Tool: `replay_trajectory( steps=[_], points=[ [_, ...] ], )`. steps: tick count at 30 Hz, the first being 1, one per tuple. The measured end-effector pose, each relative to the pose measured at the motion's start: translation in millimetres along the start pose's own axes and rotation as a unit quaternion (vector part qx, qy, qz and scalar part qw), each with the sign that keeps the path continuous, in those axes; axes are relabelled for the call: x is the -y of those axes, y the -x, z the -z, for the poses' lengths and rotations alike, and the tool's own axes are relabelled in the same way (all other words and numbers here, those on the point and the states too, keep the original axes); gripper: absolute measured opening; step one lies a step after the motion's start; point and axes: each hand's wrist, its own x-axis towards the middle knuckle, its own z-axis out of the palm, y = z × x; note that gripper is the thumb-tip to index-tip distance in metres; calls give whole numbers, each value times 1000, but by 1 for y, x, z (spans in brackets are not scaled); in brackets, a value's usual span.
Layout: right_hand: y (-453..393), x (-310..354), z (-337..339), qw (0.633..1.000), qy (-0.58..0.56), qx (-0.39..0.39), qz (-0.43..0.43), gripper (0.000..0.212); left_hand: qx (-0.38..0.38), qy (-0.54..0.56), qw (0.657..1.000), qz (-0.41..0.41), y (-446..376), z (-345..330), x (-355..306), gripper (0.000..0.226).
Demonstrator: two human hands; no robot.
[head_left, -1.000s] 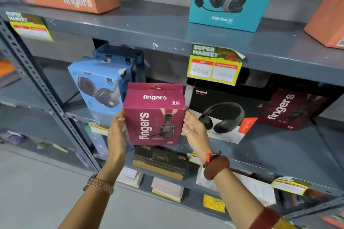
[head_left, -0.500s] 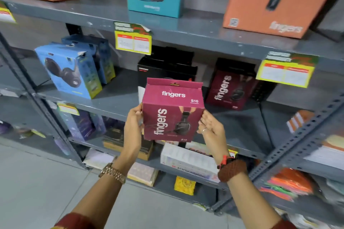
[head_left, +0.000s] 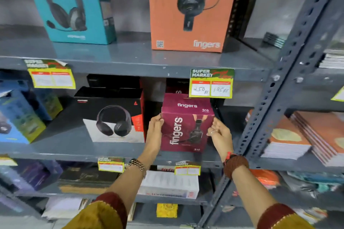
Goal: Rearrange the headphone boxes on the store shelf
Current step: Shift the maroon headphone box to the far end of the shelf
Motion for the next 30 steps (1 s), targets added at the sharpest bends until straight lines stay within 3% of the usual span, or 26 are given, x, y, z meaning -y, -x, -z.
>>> replay_trajectory(
  steps=[11,15,18,22,27,30],
  points=[
    [-28,-20,2,999,37,25,18,60,-17,44,999,-8,5,-15,-23,19],
    [-20,-13,2,999,41,32,15,65,-26,43,998,-28,9,-12,-17,29],
    [-8,-7,-3,997,46,-20,53,72,-113,46,990,-75,20,0,-17,32],
    [13,9,-23,975,31,-68,208,70,-249,46,956,-150,37,41,-19,29],
    [26,37,-72,960,17,-1,280,66,-339,17,929,-149,32,117,-16,34],
    [24,38,-119,975,27,75,209,64,-345,0,932,-113,19,163,-20,41]
  ],
)
